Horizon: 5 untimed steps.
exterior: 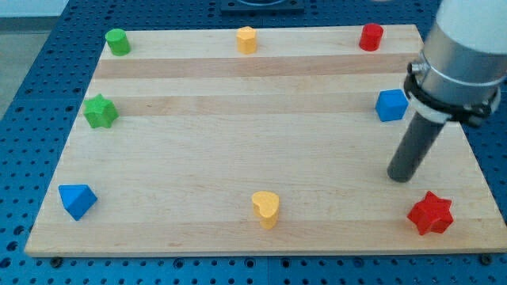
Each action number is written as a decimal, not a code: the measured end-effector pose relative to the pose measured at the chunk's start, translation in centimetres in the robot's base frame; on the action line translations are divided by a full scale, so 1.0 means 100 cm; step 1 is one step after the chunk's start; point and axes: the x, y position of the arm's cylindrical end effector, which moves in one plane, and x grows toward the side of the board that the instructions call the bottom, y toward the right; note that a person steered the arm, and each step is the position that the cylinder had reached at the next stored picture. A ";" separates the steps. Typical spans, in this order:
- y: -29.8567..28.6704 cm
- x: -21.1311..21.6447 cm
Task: Move the blue cube towards center of the board
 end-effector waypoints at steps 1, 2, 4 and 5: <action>0.033 -0.003; 0.068 -0.012; 0.068 -0.087; 0.044 -0.108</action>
